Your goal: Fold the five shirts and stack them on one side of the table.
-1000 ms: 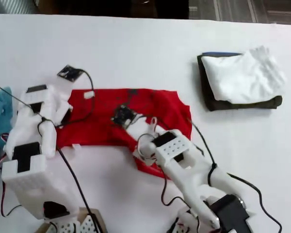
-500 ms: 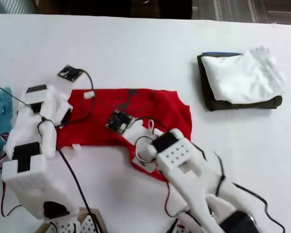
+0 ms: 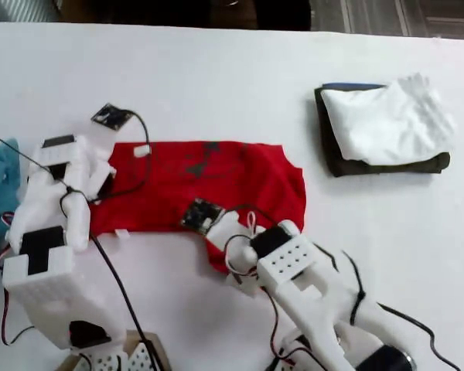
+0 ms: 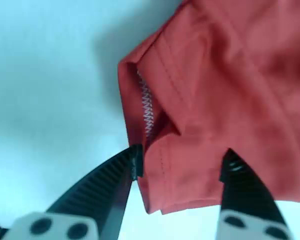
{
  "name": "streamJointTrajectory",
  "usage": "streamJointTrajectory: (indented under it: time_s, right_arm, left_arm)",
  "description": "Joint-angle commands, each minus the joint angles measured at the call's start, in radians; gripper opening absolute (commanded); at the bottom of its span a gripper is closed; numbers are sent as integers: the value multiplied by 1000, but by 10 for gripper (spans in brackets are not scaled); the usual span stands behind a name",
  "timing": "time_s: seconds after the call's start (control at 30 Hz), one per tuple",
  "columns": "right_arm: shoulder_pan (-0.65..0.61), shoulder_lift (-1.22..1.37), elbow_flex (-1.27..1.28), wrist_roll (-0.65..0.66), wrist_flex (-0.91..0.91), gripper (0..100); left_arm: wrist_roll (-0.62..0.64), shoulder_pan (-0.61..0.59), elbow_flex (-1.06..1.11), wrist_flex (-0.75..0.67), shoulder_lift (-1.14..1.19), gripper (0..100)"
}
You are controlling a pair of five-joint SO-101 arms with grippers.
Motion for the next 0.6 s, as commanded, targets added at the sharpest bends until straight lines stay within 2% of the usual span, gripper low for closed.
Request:
streamJointTrajectory:
  time_s: [0.0,0.13,0.33,0.47,0.57]
  right_arm:
    - [-22,67,2,9,-48,282]
    - [-22,189,2,9,-127,282]
    - [-8,331,-100,9,-97,273]
    - [59,374,-176,9,-97,188]
    - [117,387,-222,9,-99,80]
  left_arm:
    - [12,2,1,-31,-17,28]
    - [12,2,1,-31,-17,28]
    - [55,2,1,-32,-17,28]
    - [55,2,1,-32,-17,28]
    - [55,2,1,-32,-17,28]
